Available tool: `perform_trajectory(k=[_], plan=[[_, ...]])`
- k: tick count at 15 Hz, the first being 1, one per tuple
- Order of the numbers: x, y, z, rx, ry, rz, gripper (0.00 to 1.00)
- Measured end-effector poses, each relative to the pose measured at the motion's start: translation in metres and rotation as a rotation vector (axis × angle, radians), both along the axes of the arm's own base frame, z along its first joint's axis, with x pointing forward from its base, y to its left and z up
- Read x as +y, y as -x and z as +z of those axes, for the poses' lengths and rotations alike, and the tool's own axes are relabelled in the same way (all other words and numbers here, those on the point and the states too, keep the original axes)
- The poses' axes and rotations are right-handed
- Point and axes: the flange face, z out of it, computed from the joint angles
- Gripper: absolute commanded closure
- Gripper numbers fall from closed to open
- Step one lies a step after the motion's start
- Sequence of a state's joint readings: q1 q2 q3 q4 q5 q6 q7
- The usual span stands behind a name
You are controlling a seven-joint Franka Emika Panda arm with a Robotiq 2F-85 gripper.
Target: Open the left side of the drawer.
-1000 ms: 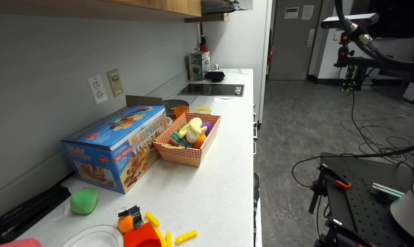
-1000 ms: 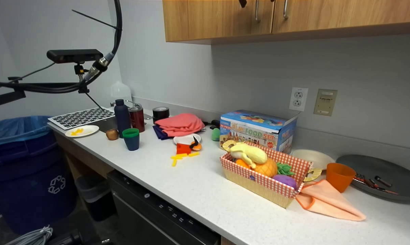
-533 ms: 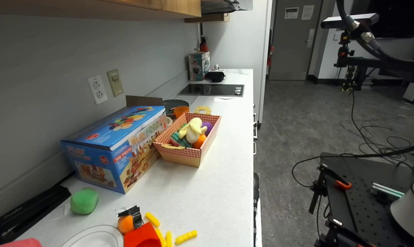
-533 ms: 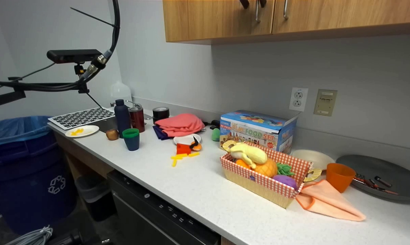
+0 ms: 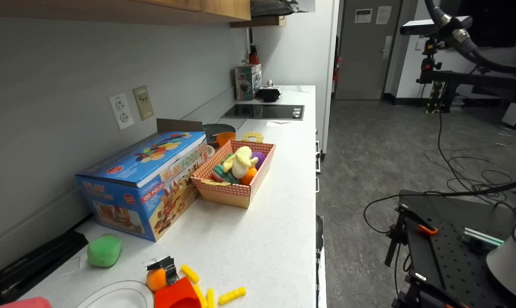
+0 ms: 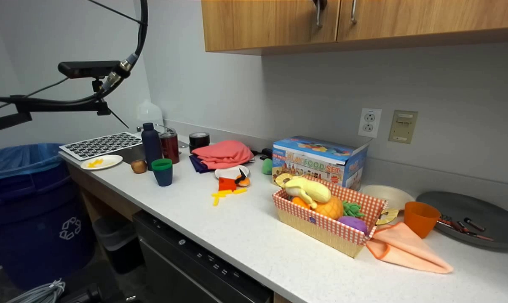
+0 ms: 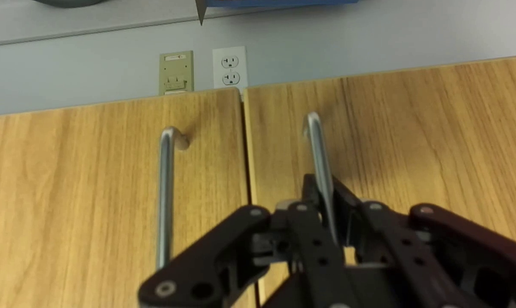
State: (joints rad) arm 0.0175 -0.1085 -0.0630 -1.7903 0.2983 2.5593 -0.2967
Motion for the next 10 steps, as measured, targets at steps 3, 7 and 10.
perform_trajectory(k=[3,7,10], plan=[[-0.004,0.006,-0.001,-0.001,-0.022,0.019,0.98],[-0.005,0.035,-0.001,0.010,-0.030,0.020,0.98],[-0.005,0.065,0.000,0.017,-0.036,0.020,0.98]])
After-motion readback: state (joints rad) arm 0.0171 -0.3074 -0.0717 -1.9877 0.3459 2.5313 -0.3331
